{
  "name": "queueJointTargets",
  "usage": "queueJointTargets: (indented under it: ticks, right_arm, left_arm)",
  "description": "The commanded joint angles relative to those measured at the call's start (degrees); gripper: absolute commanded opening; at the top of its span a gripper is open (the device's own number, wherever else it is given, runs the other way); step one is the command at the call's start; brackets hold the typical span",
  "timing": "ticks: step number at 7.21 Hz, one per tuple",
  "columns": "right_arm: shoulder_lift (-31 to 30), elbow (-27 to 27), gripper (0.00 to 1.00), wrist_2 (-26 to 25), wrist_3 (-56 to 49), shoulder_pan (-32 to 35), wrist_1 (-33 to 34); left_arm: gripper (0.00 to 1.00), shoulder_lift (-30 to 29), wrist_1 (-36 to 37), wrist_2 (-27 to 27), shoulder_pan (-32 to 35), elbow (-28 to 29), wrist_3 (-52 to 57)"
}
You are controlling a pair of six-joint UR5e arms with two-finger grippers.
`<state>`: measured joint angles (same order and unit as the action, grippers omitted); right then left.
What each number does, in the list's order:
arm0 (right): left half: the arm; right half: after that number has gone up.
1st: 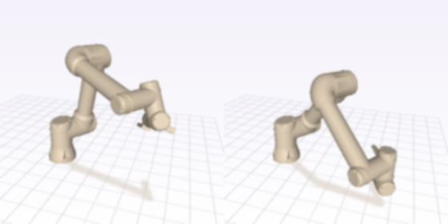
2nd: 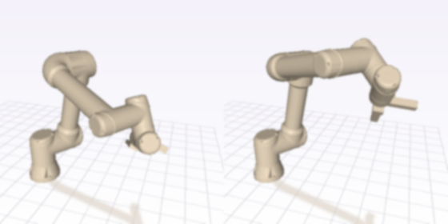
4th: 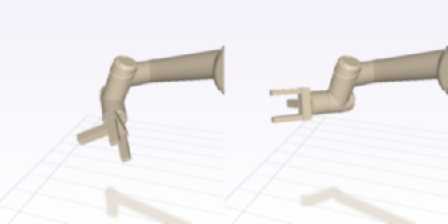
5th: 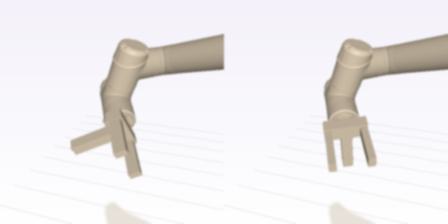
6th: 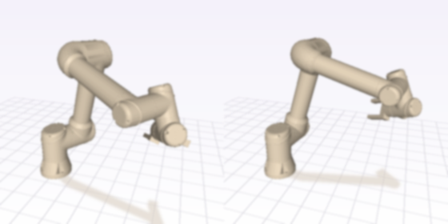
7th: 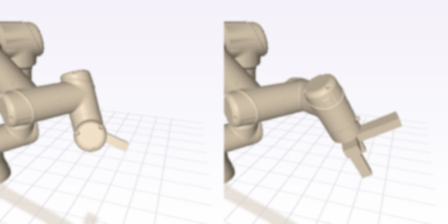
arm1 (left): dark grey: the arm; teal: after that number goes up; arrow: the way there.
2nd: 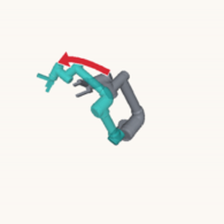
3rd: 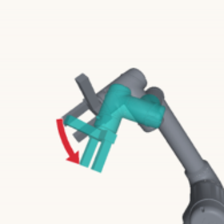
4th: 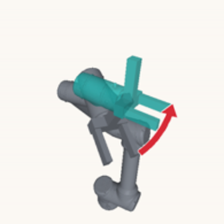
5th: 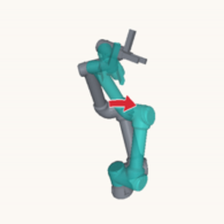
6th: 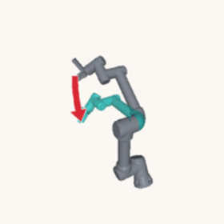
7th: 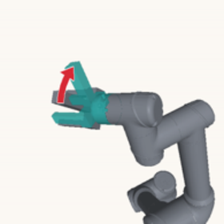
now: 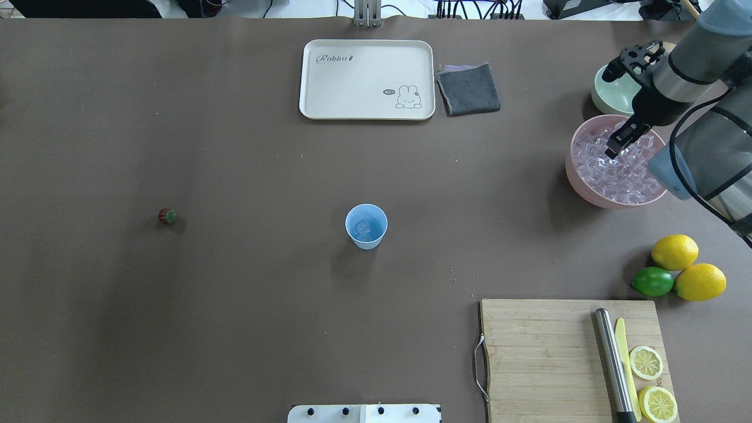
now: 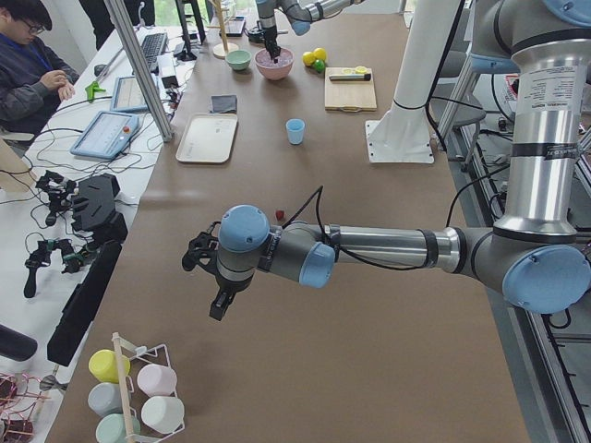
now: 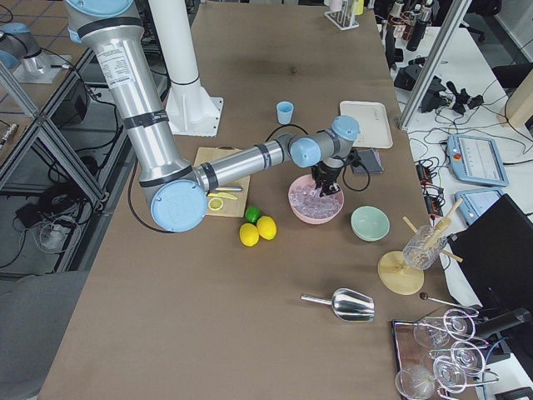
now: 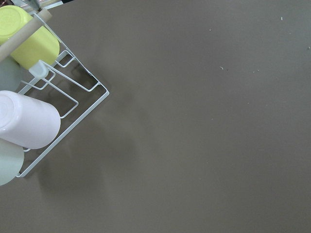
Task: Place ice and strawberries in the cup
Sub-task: 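Lower the right gripper into the ice and grasp a third cube, then carry the third ice cube with the right gripper over the cup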
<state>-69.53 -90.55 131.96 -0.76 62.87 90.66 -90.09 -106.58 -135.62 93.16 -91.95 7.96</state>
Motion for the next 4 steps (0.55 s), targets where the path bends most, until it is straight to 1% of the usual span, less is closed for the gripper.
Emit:
queueJointTargets:
  ticks: [1, 2, 3, 4]
  right_arm:
    - [4.5, -9.6, 0.0, 2.6, 3.3, 3.3, 11.8]
    - [8.3, -14.2, 0.0, 4.4, 16.4, 1.7, 15.6]
    - [10.4, -17.3, 0.0, 3.3, 30.9, -4.3, 14.6]
    - [13.2, -17.9, 0.0, -2.3, 44.8, -11.6, 9.1]
  left_arm:
    - [0.99, 0.0, 0.0, 0.0, 0.0, 0.0, 0.0]
    - [0.99, 0.0, 0.0, 0.0, 0.0, 0.1, 0.0]
    - [0.99, 0.0, -0.1, 0.0, -0.1, 0.1, -0.1]
    - [0.99, 0.0, 0.0, 0.0, -0.1, 0.2, 0.0]
